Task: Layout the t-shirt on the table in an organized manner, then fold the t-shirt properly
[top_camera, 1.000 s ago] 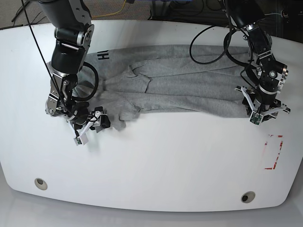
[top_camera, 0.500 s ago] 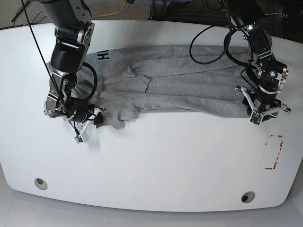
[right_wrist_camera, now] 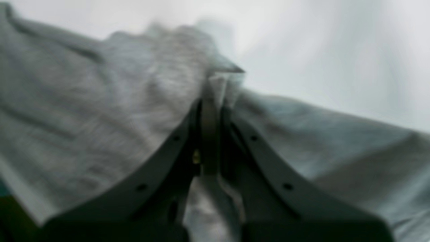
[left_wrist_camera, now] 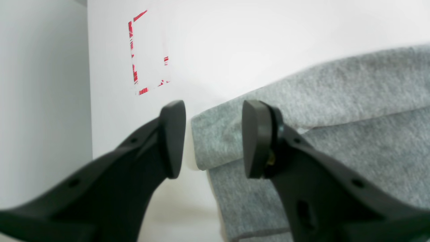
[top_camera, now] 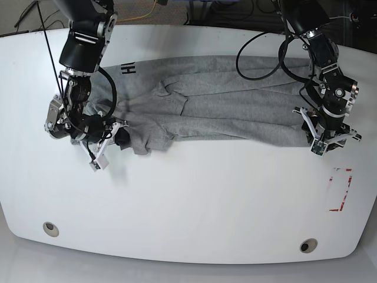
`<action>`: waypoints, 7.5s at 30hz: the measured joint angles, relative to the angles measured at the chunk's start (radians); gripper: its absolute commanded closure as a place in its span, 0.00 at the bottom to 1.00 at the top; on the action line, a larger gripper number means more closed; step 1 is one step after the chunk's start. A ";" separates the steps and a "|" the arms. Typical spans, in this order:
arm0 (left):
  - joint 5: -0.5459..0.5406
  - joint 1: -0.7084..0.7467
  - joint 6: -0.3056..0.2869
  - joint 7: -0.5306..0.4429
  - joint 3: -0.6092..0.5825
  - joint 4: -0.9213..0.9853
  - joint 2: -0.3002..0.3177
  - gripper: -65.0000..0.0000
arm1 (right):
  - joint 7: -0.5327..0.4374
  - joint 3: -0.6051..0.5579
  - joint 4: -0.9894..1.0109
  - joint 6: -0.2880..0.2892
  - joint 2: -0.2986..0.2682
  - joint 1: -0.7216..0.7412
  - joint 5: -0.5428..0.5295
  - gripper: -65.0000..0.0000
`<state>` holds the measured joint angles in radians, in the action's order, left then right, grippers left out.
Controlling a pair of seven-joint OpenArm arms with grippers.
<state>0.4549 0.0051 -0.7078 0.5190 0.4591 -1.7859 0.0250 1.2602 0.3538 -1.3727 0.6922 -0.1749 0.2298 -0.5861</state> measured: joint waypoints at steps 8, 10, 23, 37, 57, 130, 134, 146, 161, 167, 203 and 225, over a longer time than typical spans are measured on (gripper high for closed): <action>0.000 -0.002 0.000 -0.003 -0.003 0.032 0.000 0.60 | 0.089 -0.002 -0.055 0.000 0.009 -0.117 -0.239 1.00; 0.000 -0.002 0.000 -0.003 -0.003 0.043 0.000 0.60 | 0.103 -0.002 -0.060 0.000 0.008 -0.138 -0.309 1.00; 0.000 -0.002 0.000 -0.003 -0.011 0.044 -0.002 0.60 | 0.137 -0.156 -0.066 0.000 -0.058 -0.193 -0.580 1.00; 0.000 -0.002 0.000 -0.003 -0.021 0.044 0.001 0.60 | 0.139 -0.330 -0.247 0.000 -0.153 -0.278 -0.626 0.97; 0.000 0.000 0.000 -0.003 -0.021 0.069 0.000 0.61 | 0.147 -0.406 -0.271 0.000 -0.260 -0.323 -0.626 0.21; -0.051 -0.304 0.015 -0.070 0.227 0.627 0.099 0.00 | -0.159 -0.302 -0.400 0.005 -0.068 -0.270 0.216 1.00; -0.053 -0.304 0.002 -0.071 0.223 0.642 0.101 0.00 | -0.161 -0.303 -0.400 0.005 -0.066 -0.270 0.213 1.00; -0.068 -0.310 0.014 -0.088 0.227 0.714 0.122 0.00 | -0.161 -0.301 -0.400 0.004 -0.067 -0.270 0.215 1.00; -0.083 -0.315 0.011 -0.102 0.224 0.737 0.117 0.07 | -0.160 -0.300 -0.400 0.005 -0.069 -0.270 0.216 1.00; -0.083 -0.315 0.007 -0.102 0.223 0.738 0.114 0.40 | -0.161 -0.300 -0.400 0.005 -0.068 -0.270 0.216 1.00; -0.058 -0.243 0.009 -0.071 0.224 0.473 0.046 1.00 | -0.161 -0.300 -0.393 0.004 -0.068 -0.268 0.214 1.00; -0.105 0.017 0.002 -0.065 0.221 0.111 -0.006 1.00 | -0.161 -0.298 -0.299 0.004 -0.066 -0.245 0.209 1.00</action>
<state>0.3504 0.0223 -0.7055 0.4538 0.6800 -1.6752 0.0185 1.0992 0.0555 -1.6722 0.6964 -0.2413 -0.0147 -0.3771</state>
